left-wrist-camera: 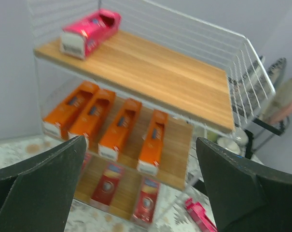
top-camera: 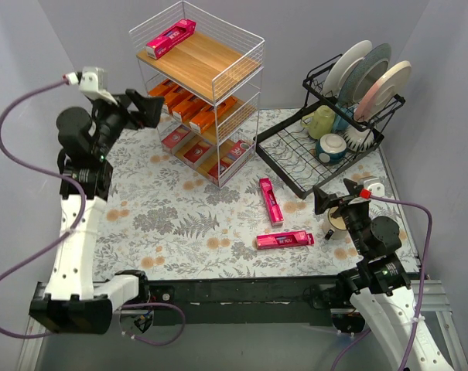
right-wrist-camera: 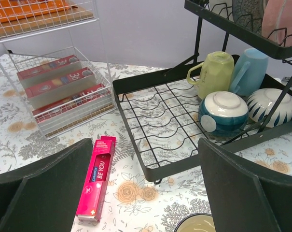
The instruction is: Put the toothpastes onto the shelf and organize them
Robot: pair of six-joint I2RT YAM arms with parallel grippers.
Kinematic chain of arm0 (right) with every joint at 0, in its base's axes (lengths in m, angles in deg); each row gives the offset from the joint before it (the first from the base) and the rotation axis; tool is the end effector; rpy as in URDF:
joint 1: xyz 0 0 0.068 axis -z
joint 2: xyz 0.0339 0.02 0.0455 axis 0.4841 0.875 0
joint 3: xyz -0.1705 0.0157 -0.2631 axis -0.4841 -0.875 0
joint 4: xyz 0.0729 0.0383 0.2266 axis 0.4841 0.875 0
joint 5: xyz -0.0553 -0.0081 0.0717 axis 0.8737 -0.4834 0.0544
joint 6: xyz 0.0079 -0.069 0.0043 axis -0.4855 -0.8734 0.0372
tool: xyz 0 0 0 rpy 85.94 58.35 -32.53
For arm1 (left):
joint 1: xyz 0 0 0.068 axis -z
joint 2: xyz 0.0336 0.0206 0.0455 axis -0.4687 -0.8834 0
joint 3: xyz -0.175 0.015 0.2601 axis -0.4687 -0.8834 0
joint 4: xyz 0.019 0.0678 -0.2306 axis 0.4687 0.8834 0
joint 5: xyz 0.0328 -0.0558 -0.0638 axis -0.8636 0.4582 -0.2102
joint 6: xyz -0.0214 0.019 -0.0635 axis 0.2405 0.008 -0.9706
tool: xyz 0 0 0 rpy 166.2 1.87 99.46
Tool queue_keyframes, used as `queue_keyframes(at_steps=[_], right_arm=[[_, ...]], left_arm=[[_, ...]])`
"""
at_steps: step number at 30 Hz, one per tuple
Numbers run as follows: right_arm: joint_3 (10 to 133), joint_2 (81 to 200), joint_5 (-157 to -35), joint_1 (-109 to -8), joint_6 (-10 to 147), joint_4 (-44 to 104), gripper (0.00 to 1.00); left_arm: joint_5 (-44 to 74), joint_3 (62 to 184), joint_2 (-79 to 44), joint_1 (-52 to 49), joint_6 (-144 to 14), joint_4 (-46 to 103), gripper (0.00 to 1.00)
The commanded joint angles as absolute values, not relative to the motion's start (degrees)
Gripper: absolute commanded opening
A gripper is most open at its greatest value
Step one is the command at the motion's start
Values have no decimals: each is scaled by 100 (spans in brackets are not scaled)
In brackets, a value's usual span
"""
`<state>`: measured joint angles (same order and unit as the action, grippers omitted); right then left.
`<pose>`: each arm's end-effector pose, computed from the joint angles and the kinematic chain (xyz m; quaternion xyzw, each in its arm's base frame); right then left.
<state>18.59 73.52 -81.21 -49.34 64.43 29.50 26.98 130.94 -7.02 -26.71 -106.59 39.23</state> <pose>0.0617 0.0160 0.3021 -0.0553 0.6496 0.1157 0.7494 0.2169 -0.0241 0.5227 -0.1706 0.6443 -0.4414 0.6008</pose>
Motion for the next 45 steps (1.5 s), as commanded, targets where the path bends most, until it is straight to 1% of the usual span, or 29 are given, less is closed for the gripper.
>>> queue_keyframes(at_steps=[1,3,4,6,11,12,13,17,19,22,26,27,32,38,43,45], right_arm=[[1947,7319,-8373,-4970,6540,2727,99],[1930,7371,-8452,-4969,6601,2719,99],[1929,7389,-8470,-4970,6637,2727,99],[1964,7520,-8409,-4961,6751,2815,99],[2193,8029,-8329,-4970,7234,3245,98],[2211,8126,-8443,-4970,7417,3350,99],[2254,8223,-8479,-4970,7497,3412,98],[2316,8698,-8619,-4961,7709,3589,99],[2307,9049,-9101,-4970,7674,3432,99],[2395,9777,-9769,-4961,7744,3194,99],[2659,11199,-10333,-4969,7875,3019,99],[2702,11421,-10473,-4970,7911,3000,98],[2791,12721,-10799,-5048,8148,2333,99],[2896,13592,-11001,-5645,8535,1744,99],[2782,13787,-11344,-6243,8903,1033,99],[2834,13770,-11397,-6410,8905,970,99]], left_arm=[[2657,11704,91,-2321,-11320,3856,98],[2508,11253,591,-2172,-11487,3856,98],[2446,10798,768,-1971,-11540,3856,98],[2140,10409,988,-1698,-11585,3951,98],[1630,9276,1385,-529,-12102,4005,98],[1254,9142,1393,-310,-12164,3944,98],[1077,9019,1359,136,-12200,3909,98],[250,8746,1061,1071,-12314,3724,98],[-162,8711,850,1509,-12332,3575,98],[-427,8728,402,1906,-12358,3329,98],[-813,8763,-91,2258,-12393,3117,98],[-885,8772,-214,2311,-12411,2917,98],[-1245,8667,-382,2391,-12674,2810,98],[-1544,8535,-286,2408,-12754,2819,98],[-1658,8447,-268,2417,-12780,2801,98],[-1694,8421,-329,2417,-12745,2792,98]])
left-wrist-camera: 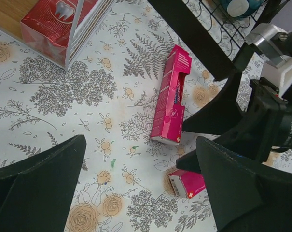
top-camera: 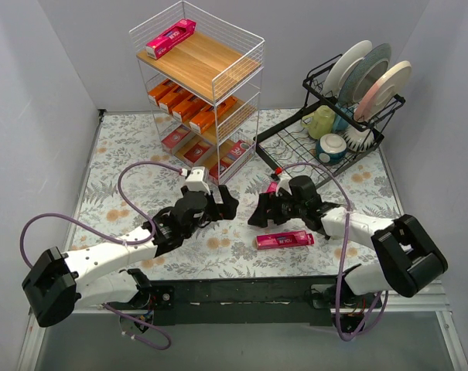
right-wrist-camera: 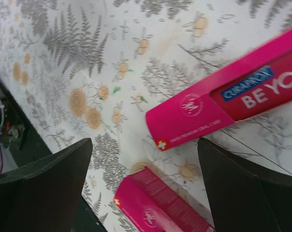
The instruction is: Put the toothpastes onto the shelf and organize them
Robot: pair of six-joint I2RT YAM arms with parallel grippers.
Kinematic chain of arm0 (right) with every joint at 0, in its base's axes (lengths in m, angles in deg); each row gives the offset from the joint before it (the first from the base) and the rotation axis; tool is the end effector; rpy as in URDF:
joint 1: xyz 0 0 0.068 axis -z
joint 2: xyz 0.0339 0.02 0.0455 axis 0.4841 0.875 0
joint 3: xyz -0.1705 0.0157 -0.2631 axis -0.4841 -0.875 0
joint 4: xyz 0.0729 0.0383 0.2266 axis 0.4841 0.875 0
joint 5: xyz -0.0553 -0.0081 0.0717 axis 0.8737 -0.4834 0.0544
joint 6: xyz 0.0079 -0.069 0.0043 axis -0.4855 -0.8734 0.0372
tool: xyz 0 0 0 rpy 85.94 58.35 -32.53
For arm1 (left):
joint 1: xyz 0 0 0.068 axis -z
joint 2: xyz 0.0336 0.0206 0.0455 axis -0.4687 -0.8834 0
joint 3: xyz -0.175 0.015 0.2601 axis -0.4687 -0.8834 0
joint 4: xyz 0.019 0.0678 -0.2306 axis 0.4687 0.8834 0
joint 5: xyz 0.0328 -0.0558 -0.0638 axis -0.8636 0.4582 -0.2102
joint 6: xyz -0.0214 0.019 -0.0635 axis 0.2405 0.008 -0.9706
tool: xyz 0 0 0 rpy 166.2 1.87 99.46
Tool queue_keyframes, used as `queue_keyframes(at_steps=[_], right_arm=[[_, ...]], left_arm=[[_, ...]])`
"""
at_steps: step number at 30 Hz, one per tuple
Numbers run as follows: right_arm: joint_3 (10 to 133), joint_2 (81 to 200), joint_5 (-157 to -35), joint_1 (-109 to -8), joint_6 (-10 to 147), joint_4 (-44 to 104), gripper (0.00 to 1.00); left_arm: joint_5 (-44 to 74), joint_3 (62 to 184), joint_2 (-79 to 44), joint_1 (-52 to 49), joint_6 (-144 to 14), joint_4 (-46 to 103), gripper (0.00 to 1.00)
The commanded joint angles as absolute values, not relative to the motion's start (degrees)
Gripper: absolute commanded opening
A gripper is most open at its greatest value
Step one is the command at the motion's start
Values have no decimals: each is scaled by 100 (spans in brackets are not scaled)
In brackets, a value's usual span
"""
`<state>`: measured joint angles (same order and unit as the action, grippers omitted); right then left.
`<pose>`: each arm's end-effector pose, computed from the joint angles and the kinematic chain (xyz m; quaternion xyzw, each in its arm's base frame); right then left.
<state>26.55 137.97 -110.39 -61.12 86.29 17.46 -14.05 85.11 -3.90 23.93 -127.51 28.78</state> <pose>0.2062 0.1553 0.2152 -0.1453 0.8654 0.3658 0.3102 0.1497 -0.1579 0.2794 -0.2576 0.7964 -0.3992 0.3743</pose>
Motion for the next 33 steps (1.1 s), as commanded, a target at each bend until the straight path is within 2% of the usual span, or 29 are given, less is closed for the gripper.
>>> queue_keyframes(at_steps=[1,4,11,17,21,25,29,33], right_arm=[[2861,13752,-11397,-6437,8835,1004,99],[2879,13455,-10977,-6455,8729,1232,98],[2545,11584,-8564,-6446,8062,2067,99],[2062,9817,-6856,-6437,7762,2358,99],[1763,8981,-6405,-6446,7613,2472,98],[1587,8462,-6238,-6446,7525,2578,99],[1569,8391,-6194,-6446,7489,2718,99],[1560,8435,-6202,-6446,7472,2727,99]], left_arm=[[-1694,8412,-355,2417,-12675,2766,98],[-1414,8412,-487,2417,-12395,2564,98],[-614,8482,-1181,2496,-11296,1687,98],[-551,8912,-2208,2707,-10813,1114,97],[-832,9211,-2921,3031,-10408,824,95],[-894,9308,-3536,3120,-10161,288,89],[-1043,9422,-3993,3182,-9986,-19,74],[-1324,9370,-4345,3234,-9836,-354,67]])
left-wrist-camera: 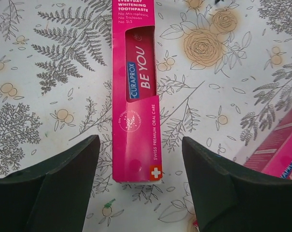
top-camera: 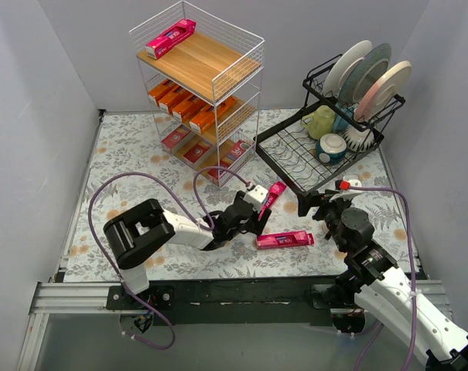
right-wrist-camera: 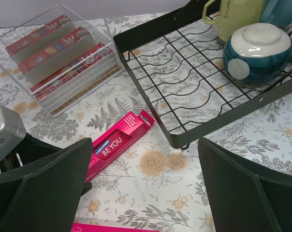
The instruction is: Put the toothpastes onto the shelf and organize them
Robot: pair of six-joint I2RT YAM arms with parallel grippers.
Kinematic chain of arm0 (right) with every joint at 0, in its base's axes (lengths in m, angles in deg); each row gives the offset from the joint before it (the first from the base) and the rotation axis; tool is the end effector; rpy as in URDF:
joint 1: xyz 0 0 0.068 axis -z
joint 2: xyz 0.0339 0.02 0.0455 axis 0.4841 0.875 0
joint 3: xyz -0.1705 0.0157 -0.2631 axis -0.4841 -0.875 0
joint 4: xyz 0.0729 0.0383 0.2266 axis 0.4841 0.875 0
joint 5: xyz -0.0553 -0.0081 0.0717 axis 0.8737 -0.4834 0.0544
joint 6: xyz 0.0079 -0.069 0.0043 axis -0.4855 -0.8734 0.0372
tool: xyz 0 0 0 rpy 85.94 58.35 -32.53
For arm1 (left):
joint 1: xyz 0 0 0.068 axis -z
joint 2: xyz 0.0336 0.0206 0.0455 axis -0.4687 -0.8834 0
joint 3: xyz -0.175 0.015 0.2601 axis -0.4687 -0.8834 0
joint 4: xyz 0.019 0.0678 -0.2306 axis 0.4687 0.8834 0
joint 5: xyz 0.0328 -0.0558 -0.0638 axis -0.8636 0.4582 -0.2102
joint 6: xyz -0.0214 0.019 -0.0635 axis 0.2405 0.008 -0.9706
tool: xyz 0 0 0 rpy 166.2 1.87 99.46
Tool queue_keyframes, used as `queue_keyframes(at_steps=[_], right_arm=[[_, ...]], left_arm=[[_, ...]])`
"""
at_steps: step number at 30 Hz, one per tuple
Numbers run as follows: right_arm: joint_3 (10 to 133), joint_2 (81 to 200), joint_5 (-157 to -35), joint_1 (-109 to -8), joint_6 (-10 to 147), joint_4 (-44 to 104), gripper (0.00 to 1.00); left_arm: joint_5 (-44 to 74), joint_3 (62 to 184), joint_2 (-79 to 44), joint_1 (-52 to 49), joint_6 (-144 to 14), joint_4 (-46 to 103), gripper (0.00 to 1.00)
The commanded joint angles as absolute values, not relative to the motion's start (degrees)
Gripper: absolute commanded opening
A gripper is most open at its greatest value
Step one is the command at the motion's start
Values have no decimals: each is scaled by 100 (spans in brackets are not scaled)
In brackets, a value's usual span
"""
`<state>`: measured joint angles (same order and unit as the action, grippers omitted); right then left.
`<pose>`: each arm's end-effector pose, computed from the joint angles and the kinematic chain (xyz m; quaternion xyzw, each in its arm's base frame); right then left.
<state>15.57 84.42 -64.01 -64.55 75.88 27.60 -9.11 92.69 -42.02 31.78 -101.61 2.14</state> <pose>0.0914 0.0374 0.2762 0.0082 0.7256 0.1471 0.6721 0.1924 -0.2986 0.1942 0.0136 0.8575 -0.3349 0.3904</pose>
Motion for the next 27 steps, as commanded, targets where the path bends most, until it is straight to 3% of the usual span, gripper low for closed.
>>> queue_keyframes(at_steps=[1,17,27], right_arm=[[1569,8470,-6203,-6446,7463,2736,99],[1507,8391,-6203,-6446,7402,2692,99],[1639,8259,-6176,-6446,7384,2806,99]], left_arm=[[-1368,9361,-4389,3235,-9775,-433,66],[-1386,9168,-4671,3270,-9897,-443,44],[-1298,9448,-3311,3270,-10047,716,36]])
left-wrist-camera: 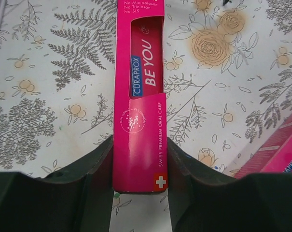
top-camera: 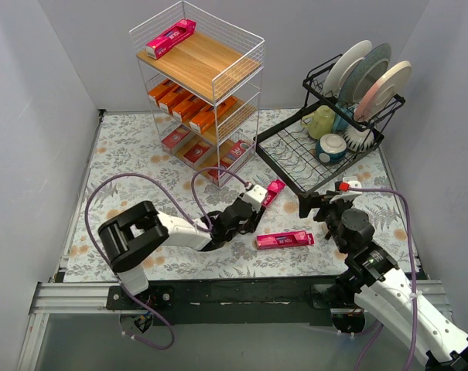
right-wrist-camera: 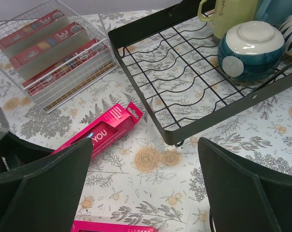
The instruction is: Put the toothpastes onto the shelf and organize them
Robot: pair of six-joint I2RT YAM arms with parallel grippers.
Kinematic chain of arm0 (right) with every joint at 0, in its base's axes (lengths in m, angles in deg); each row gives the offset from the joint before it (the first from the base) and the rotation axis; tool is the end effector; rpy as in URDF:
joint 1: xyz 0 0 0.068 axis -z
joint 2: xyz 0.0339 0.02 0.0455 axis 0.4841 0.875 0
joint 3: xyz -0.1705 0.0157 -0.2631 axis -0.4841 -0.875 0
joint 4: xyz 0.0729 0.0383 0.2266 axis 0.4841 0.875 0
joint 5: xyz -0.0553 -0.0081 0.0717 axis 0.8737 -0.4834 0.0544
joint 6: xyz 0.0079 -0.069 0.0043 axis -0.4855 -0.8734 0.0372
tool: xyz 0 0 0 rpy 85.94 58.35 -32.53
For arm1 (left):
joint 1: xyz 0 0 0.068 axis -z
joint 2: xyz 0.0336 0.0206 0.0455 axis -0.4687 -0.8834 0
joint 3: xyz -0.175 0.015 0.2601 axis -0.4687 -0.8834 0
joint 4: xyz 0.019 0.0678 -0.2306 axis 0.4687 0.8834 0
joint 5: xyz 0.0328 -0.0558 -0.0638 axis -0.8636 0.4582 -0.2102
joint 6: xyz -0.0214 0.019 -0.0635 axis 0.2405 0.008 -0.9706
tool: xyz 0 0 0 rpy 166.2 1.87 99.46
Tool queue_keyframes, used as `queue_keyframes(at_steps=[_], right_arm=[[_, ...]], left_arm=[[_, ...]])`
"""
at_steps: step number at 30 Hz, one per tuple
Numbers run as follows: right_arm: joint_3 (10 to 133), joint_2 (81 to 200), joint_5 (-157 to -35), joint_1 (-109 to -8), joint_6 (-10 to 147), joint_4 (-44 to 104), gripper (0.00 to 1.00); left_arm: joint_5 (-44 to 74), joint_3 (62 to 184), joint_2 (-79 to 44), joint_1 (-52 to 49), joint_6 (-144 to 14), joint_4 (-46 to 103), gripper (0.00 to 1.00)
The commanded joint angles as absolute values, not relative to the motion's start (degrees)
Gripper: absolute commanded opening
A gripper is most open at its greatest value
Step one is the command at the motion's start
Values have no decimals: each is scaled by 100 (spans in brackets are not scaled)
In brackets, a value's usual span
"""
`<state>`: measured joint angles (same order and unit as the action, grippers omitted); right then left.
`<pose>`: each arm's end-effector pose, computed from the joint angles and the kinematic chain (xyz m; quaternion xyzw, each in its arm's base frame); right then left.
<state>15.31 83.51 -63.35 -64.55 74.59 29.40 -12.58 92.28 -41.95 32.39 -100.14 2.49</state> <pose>0.0894 0.0352 0.2719 0.0012 0.7318 0.1312 0.6687 0.1906 -0.2964 0.1925 0.0149 0.8577 -0.3103 0.4097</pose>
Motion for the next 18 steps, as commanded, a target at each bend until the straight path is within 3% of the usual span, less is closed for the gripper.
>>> queue_keyframes(at_steps=[1,10,18], right_arm=[[1666,8250,-6176,-6437,7375,2824,98],[2096,7908,-6238,-6437,7323,3219,99],[2096,7740,-6159,-6437,7199,3360,99]], left_arm=[[-1307,9571,-3169,3261,-10047,848,35],[-1184,11178,-2096,3226,-9784,3019,34],[-1228,13797,-2166,3085,-9248,5066,34]])
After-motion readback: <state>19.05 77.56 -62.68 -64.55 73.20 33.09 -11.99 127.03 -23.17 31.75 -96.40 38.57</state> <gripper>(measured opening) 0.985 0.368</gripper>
